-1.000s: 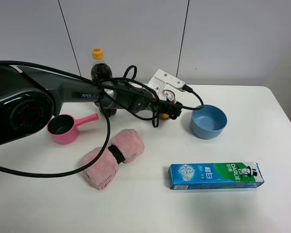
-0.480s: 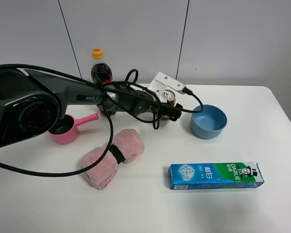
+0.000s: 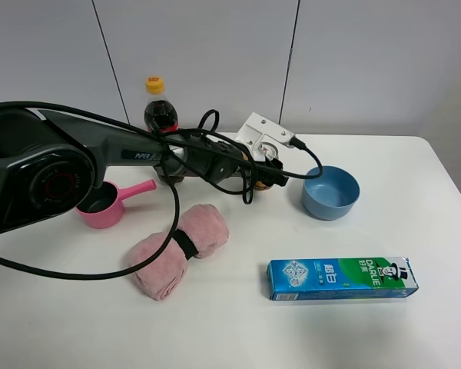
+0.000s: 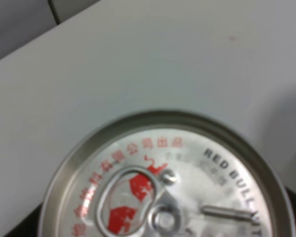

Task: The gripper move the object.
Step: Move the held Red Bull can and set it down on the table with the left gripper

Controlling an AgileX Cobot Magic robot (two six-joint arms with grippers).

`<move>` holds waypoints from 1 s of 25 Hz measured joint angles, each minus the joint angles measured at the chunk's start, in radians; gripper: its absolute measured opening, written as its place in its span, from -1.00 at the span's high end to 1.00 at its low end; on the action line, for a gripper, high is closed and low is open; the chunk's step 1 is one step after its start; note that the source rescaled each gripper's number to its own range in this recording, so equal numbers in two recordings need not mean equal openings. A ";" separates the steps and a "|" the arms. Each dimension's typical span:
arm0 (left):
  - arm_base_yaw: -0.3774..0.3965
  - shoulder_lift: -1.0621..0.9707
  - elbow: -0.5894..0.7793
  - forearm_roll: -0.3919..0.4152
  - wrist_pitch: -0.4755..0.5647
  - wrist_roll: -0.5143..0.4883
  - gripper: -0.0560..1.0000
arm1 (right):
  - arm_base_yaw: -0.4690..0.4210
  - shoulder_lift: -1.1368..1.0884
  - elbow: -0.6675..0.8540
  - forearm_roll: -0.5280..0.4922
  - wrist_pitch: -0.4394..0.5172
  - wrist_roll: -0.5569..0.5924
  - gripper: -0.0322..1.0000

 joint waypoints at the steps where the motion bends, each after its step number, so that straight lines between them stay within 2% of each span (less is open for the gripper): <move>1: 0.000 -0.002 0.000 0.004 0.003 -0.009 0.85 | 0.000 0.000 0.000 0.000 0.000 0.000 -1.00; 6: 0.000 -0.039 -0.001 0.009 0.069 -0.083 0.85 | 0.000 0.000 0.000 0.000 0.000 0.000 -1.00; 13: -0.013 -0.254 0.000 0.044 0.364 -0.089 0.85 | 0.000 0.000 0.000 0.000 0.000 0.000 -1.00; 16: -0.065 -0.357 0.000 0.025 0.452 -0.089 0.85 | 0.000 0.000 0.000 0.000 0.000 0.000 -1.00; 21: -0.172 -0.469 -0.001 -0.014 0.477 -0.073 0.85 | 0.000 0.000 0.000 0.000 0.000 0.000 -1.00; 25: -0.219 -0.520 0.003 -0.043 0.557 -0.039 0.85 | 0.000 0.000 0.000 0.000 0.000 0.000 -1.00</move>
